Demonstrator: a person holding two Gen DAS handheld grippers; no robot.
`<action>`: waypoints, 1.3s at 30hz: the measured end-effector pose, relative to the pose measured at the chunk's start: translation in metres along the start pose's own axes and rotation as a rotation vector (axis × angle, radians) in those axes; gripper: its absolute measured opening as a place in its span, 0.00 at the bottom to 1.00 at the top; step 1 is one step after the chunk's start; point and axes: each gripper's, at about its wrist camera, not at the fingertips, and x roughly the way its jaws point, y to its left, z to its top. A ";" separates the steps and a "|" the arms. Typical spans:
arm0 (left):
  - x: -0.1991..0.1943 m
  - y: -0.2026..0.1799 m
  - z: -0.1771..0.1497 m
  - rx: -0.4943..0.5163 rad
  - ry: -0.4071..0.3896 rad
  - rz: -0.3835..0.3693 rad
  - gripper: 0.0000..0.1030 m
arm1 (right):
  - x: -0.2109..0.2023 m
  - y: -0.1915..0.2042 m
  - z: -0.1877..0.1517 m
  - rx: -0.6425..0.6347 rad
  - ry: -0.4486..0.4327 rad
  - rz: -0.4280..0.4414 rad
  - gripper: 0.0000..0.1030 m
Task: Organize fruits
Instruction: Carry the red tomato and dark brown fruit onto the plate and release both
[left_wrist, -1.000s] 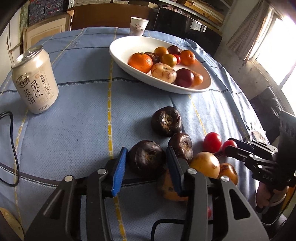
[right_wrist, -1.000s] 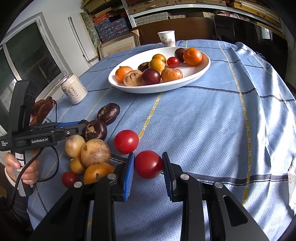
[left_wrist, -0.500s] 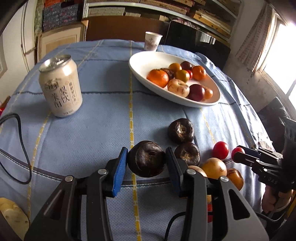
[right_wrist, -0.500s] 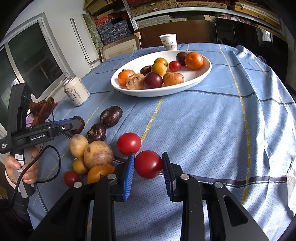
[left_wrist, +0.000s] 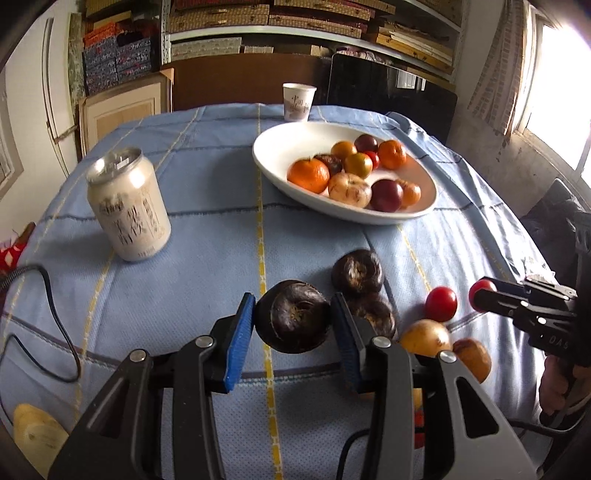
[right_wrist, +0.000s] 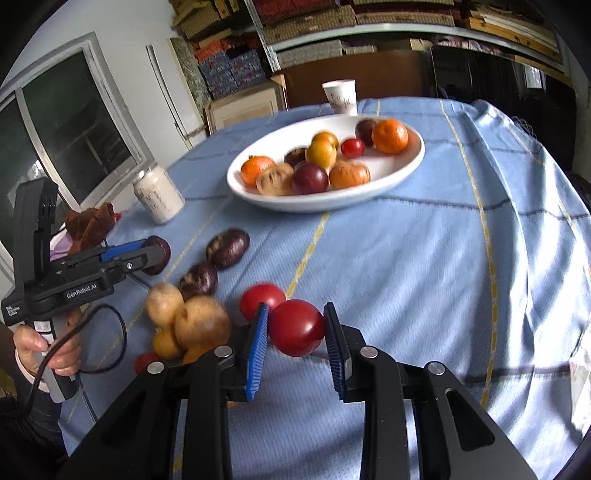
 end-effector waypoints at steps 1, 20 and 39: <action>-0.001 -0.001 0.003 0.005 -0.005 0.000 0.40 | -0.001 0.000 0.005 -0.002 -0.014 0.001 0.29; 0.075 -0.032 0.157 0.035 0.002 -0.107 0.40 | 0.060 -0.041 0.116 0.125 -0.177 0.002 0.30; -0.019 -0.004 0.029 0.028 -0.189 -0.081 0.95 | 0.001 0.021 0.014 -0.161 -0.047 0.149 0.58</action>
